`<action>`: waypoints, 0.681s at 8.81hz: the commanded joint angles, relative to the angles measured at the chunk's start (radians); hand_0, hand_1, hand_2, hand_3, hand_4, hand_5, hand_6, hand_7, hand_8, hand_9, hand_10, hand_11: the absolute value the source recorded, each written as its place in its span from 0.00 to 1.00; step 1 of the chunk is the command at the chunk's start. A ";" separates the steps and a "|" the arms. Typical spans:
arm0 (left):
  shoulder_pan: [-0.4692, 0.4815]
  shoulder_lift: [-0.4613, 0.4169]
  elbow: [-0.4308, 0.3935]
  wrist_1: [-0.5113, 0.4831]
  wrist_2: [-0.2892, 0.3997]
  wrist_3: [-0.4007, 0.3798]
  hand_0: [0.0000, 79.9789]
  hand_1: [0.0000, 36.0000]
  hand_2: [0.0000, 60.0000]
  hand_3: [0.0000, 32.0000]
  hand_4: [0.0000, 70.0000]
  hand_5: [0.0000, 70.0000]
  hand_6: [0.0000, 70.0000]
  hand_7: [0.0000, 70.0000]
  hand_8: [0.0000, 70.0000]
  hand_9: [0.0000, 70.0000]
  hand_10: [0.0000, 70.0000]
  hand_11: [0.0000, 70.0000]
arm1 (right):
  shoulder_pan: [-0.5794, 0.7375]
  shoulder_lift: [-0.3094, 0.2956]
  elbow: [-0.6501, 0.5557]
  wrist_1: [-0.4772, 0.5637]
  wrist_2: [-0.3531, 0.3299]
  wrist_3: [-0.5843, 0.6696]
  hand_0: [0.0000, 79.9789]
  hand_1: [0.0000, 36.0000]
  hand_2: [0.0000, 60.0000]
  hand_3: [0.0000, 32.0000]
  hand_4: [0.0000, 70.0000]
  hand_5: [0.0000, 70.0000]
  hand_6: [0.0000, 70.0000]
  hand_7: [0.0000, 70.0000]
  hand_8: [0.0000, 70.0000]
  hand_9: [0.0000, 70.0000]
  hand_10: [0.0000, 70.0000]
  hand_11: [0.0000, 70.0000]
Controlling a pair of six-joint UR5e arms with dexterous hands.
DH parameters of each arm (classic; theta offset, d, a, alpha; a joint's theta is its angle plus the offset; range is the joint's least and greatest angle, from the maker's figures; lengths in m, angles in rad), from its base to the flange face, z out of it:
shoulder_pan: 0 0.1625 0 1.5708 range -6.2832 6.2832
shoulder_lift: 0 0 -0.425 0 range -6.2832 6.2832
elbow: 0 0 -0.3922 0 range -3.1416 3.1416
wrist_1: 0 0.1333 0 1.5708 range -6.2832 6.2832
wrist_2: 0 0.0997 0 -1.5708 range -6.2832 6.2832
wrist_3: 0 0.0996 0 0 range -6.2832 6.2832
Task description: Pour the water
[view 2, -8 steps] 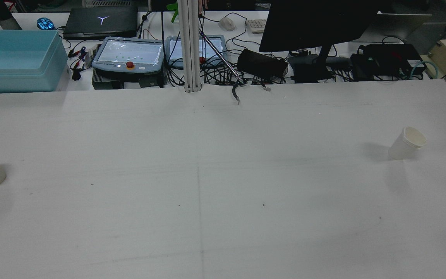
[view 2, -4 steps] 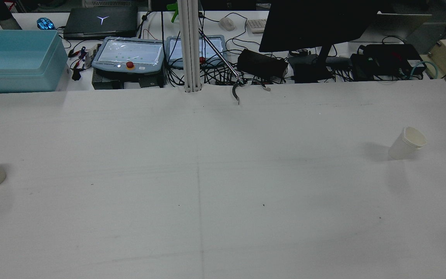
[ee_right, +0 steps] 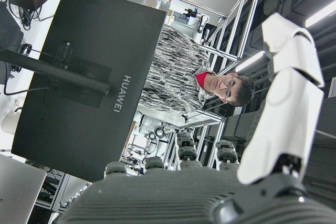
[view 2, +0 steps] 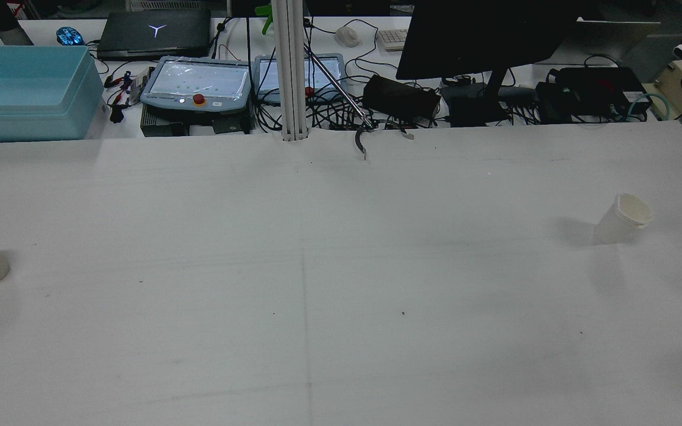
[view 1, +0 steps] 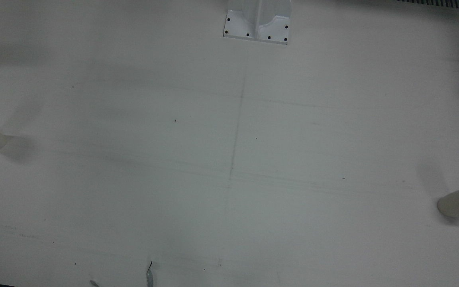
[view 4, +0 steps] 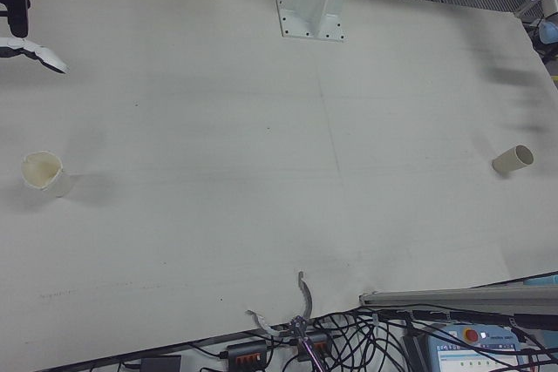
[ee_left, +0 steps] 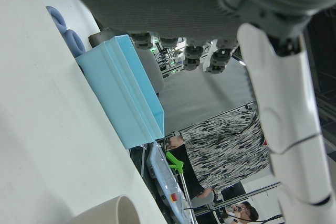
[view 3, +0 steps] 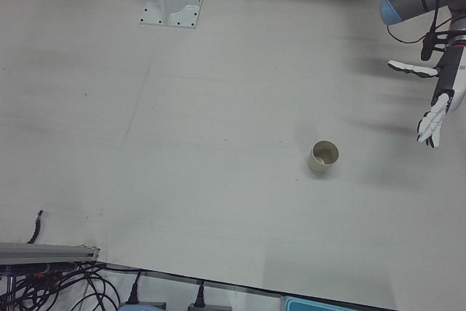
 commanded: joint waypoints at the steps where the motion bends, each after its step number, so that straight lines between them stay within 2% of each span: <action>1: 0.145 -0.118 0.145 -0.010 -0.034 0.063 0.73 0.47 0.00 0.00 0.18 0.00 0.13 0.10 0.01 0.00 0.02 0.07 | -0.075 0.017 -0.077 0.013 0.047 -0.043 0.62 0.59 0.41 0.07 0.02 0.08 0.17 0.16 0.02 0.01 0.00 0.00; 2: 0.206 -0.141 0.151 0.017 -0.084 0.067 0.85 0.63 0.00 0.00 0.11 0.00 0.11 0.08 0.01 0.00 0.00 0.05 | -0.085 0.017 -0.088 0.015 0.055 -0.043 0.62 0.62 0.45 0.03 0.00 0.08 0.17 0.13 0.02 0.01 0.00 0.00; 3: 0.276 -0.182 0.194 0.025 -0.142 0.065 1.00 0.74 0.00 0.00 0.09 0.00 0.10 0.08 0.01 0.00 0.00 0.05 | -0.094 0.017 -0.090 0.015 0.056 -0.043 0.61 0.66 0.52 0.00 0.00 0.08 0.15 0.06 0.01 0.00 0.00 0.00; 4: 0.320 -0.227 0.241 0.022 -0.175 0.059 1.00 0.81 0.00 0.00 0.10 0.00 0.11 0.09 0.01 0.00 0.00 0.05 | -0.097 0.017 -0.087 0.016 0.056 -0.043 0.62 0.65 0.49 0.00 0.00 0.08 0.13 0.02 0.01 0.00 0.00 0.00; 6: 0.325 -0.279 0.304 0.019 -0.178 0.062 1.00 0.81 0.00 0.00 0.12 0.00 0.10 0.08 0.01 0.00 0.00 0.05 | -0.097 0.017 -0.087 0.015 0.053 -0.037 0.61 0.63 0.45 0.00 0.00 0.08 0.12 0.01 0.01 0.00 0.00 0.00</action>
